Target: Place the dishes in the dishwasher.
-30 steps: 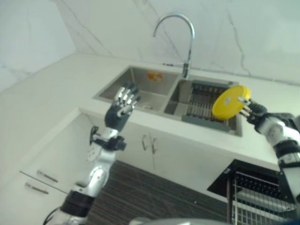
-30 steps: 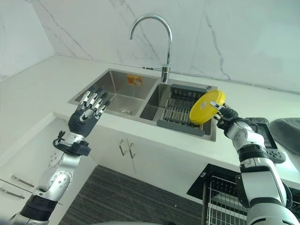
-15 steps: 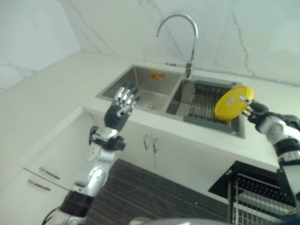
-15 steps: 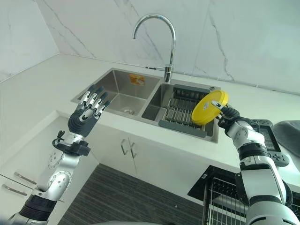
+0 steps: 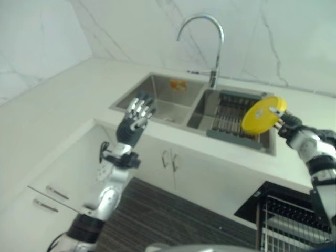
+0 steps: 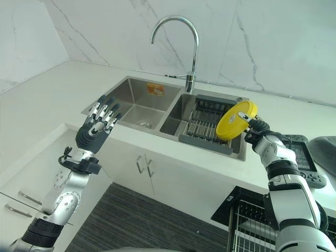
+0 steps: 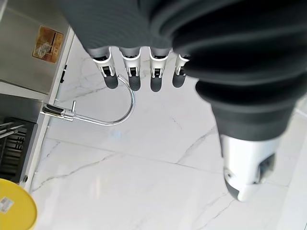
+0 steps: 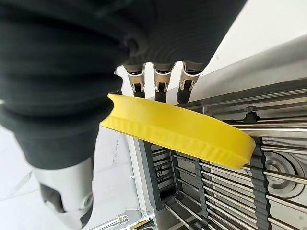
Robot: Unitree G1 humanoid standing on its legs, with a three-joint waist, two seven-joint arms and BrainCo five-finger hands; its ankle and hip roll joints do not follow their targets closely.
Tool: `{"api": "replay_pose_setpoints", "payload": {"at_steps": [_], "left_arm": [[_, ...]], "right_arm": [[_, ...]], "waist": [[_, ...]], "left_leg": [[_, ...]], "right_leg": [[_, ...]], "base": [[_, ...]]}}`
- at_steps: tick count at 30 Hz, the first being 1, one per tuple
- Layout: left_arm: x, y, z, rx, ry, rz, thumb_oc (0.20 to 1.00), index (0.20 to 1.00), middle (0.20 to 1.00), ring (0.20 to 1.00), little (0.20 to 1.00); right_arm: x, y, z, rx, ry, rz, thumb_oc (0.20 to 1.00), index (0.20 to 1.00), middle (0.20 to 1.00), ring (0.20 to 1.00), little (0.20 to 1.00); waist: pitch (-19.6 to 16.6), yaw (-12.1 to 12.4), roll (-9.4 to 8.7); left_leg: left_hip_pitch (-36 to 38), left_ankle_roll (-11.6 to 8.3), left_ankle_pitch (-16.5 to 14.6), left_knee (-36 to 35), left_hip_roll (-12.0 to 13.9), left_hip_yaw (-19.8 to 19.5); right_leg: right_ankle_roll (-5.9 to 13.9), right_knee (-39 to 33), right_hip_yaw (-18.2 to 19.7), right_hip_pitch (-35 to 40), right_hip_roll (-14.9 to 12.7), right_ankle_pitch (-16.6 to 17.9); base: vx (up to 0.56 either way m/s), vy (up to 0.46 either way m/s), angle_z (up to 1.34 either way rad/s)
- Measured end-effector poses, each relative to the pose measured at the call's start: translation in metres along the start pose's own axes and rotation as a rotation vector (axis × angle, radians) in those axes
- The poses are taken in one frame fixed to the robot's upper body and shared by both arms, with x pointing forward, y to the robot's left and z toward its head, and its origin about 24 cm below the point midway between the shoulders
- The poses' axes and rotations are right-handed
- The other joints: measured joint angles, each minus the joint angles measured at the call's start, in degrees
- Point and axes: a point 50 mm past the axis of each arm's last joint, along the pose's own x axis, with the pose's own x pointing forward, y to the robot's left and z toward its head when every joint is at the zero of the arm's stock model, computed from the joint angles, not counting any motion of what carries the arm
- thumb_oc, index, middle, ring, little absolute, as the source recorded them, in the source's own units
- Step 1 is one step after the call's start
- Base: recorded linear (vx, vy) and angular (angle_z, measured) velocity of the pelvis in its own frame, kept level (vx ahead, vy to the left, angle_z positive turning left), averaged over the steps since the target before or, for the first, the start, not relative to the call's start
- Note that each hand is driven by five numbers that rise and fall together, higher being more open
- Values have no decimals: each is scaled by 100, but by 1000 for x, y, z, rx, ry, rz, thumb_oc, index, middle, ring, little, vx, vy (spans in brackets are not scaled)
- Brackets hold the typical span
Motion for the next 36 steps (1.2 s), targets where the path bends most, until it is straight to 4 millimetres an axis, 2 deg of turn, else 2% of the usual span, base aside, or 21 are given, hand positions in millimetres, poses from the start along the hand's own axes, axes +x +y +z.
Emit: {"api": "replay_pose_setpoints", "payload": {"at_steps": [21,27,28,29,30,31,36], "left_arm": [[0,2,1,18,10,-1,1000,1000,1000,1000,1000],[-1,3,1,23,19,-1,1000,1000,1000,1000,1000],[-1,3,1,22,21,-1,1000,1000,1000,1000,1000],[-1,3,1,24,23,-1,1000,1000,1000,1000,1000],[-1,4,1,28,26,-2,1000,1000,1000,1000,1000],[-1,4,1,29,30,-2,1000,1000,1000,1000,1000],[-1,5,0,36,53,-3,1000,1000,1000,1000,1000]], "right_arm": [[1,-9,-7,9,27,-36,1000,1000,1000,1000,1000],[1,-11,-8,11,31,-49,1000,1000,1000,1000,1000],[1,-11,-8,13,33,-56,846,846,846,846,846],[2,-13,-9,16,40,-65,752,752,752,752,752],[2,-14,-9,20,45,-75,529,529,529,529,529],[2,-15,-8,23,46,-82,200,200,200,200,200],[2,-26,-10,65,58,-161,200,200,200,200,200]], "waist": [[4,41,1],[6,141,6],[6,156,7],[6,164,7],[8,165,10],[12,165,18],[21,182,36]], "left_leg": [[-5,-10,7,0,2,-71],[-5,-13,9,0,2,-83],[-6,-14,10,0,2,-84],[-6,-14,10,0,2,-89],[-5,-14,10,0,1,-93],[-5,-14,10,0,1,-93],[0,-16,10,0,5,-151]], "right_leg": [[-8,0,-57,25,-1,-7],[-10,0,-70,31,-1,-13],[-6,0,-71,31,-1,-16],[6,0,-77,35,-1,-29],[3,0,-82,38,-2,-31],[3,0,-83,38,-2,-32],[-12,-1,-149,73,-2,-47]], "base": [[0,0,0],[5,-6,0],[28,-32,2],[34,-31,2],[39,-33,2],[43,-38,2],[54,-49,6]]}}
